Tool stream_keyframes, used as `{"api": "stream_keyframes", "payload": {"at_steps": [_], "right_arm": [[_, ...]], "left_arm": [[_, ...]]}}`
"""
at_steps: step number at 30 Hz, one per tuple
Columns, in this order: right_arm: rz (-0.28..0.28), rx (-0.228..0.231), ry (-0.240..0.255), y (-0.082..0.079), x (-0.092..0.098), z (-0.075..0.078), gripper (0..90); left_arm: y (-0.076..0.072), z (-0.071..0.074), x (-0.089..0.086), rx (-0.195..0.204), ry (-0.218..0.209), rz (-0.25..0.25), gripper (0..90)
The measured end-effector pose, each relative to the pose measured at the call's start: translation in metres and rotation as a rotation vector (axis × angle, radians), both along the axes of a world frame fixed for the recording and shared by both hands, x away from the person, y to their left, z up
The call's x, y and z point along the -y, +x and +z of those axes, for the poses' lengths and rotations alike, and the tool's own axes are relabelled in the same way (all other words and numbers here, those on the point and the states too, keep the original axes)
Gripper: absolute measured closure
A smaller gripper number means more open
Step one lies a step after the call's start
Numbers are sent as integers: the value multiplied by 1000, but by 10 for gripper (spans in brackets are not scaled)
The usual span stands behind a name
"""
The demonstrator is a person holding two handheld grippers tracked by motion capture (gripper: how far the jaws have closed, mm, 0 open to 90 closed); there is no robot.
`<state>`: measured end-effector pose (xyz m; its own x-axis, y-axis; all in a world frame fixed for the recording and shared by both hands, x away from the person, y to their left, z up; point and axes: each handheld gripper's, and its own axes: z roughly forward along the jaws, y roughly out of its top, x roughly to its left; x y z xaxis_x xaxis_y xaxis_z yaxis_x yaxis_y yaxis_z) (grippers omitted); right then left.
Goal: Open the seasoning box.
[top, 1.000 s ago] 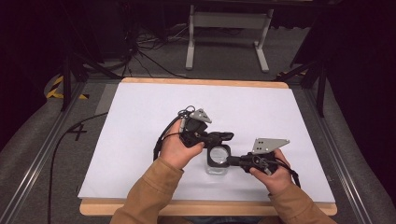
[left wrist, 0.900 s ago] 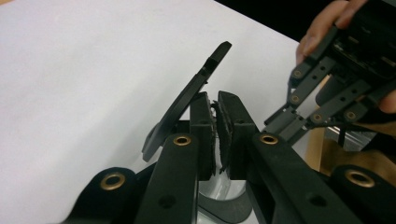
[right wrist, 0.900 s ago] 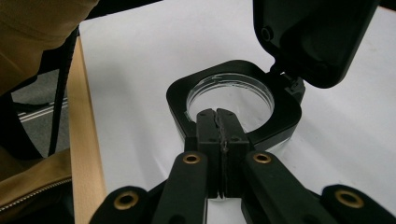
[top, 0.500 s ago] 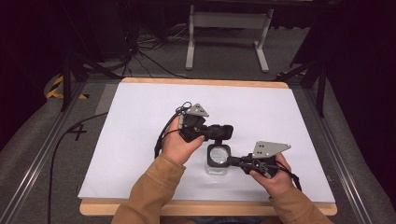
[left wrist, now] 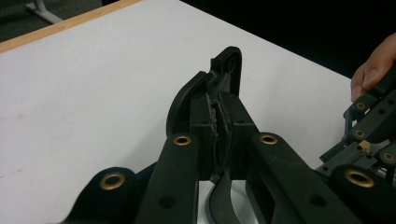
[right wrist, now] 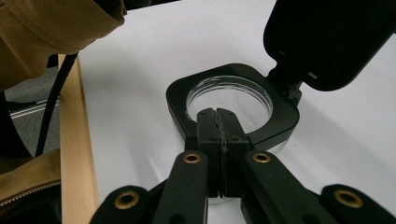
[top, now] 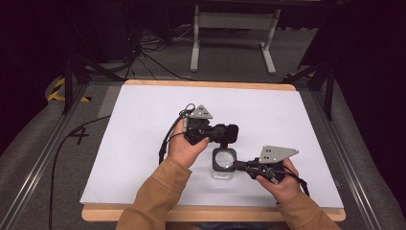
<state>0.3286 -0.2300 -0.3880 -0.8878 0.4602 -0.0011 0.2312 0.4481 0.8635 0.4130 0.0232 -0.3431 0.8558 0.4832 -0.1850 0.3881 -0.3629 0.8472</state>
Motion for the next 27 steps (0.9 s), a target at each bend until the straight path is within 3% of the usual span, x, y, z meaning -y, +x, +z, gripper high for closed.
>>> {"api": "stream_keyframes", "payload": {"at_steps": [9,14,17,19,24,27], "right_arm": [[4,5,1,0,0,0,900],[10,-16,4,2,1,1,897],[12,-19,-12,4,4,3,847],[15,-25,13,6,9,7,829],[-19,-16,47,15,18,18,787],[-28,-21,58,21,22,24,739]], "left_arm": [[0,-1,1,-8,-19,-4,845],[-7,5,-3,-14,-10,-9,757],[-12,10,-10,-20,-9,-13,727],[-15,13,-14,-15,0,-16,684],[-25,16,-29,-8,29,26,541],[-30,17,-41,-10,39,61,515]]}}
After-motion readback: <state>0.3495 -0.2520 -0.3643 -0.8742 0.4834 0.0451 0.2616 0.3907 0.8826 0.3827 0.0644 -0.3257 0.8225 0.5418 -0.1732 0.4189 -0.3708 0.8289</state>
